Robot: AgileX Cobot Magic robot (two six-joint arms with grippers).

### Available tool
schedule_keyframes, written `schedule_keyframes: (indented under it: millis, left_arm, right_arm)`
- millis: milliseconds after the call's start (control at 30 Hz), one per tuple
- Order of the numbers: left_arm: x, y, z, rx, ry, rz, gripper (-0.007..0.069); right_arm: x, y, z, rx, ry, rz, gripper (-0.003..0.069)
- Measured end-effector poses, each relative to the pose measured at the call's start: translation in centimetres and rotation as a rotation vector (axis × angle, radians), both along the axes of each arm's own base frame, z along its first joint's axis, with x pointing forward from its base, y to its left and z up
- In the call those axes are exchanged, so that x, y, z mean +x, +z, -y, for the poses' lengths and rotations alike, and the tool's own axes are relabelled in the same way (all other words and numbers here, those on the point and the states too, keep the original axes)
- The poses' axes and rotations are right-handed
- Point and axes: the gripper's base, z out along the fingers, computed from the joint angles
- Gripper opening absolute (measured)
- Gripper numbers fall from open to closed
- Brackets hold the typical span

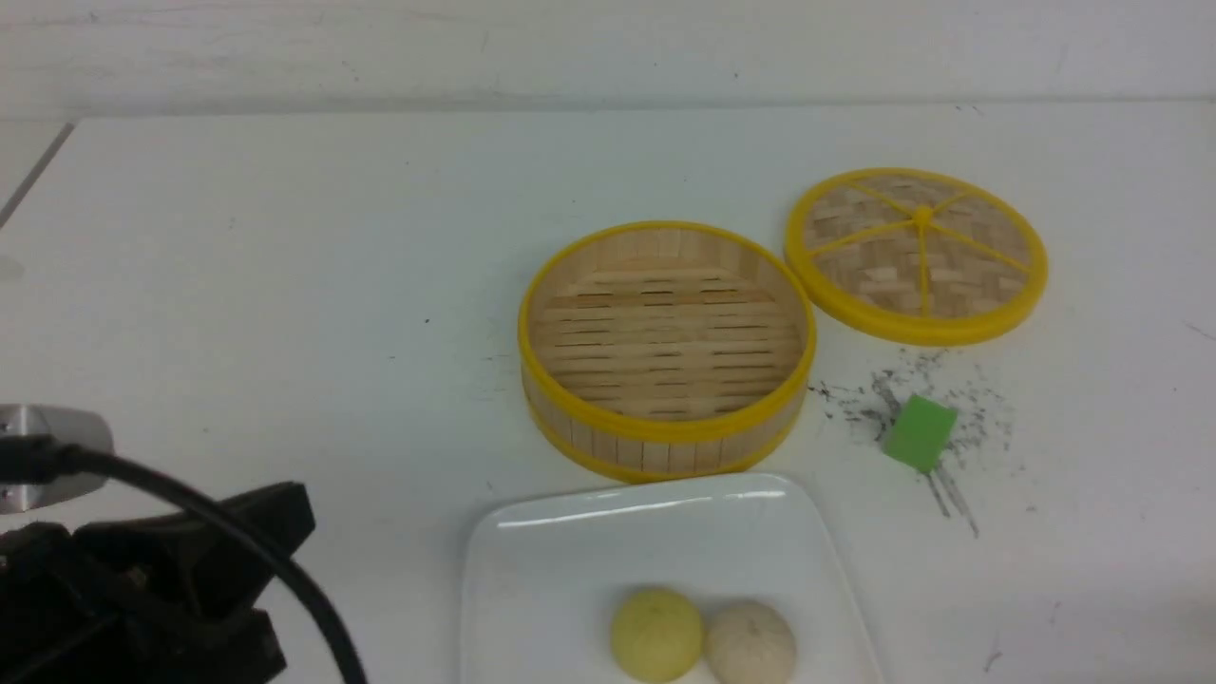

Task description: Put the steamed buns into the plate on the white tablecloth.

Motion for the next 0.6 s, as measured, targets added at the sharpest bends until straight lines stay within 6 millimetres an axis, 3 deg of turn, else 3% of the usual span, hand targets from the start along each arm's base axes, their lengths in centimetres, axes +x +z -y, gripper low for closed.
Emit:
schedule_keyframes:
  millis: [167, 367, 467, 600]
  left_arm:
    - [0.3, -0.9, -1.7, 0.071, 0.118, -0.078, 0.0028]
    - [0.9, -0.5, -4.2, 0.138, 0.285, 0.010, 0.0033]
    - [0.9, -1.3, -5.1, 0.203, 0.334, 0.018, 0.0034]
    - [-0.1, -4.6, -6.4, 0.280, 0.419, -0.017, 0.0036]
  right_arm:
    - [0.0, 0.0, 0.0, 0.000, 0.000, 0.000, 0.0097]
    - [0.0, 0.0, 0.0, 0.000, 0.000, 0.000, 0.0108]
    - [0.0, 0.0, 0.0, 0.000, 0.000, 0.000, 0.0110]
    - [0.0, 0.0, 0.0, 0.000, 0.000, 0.000, 0.0113]
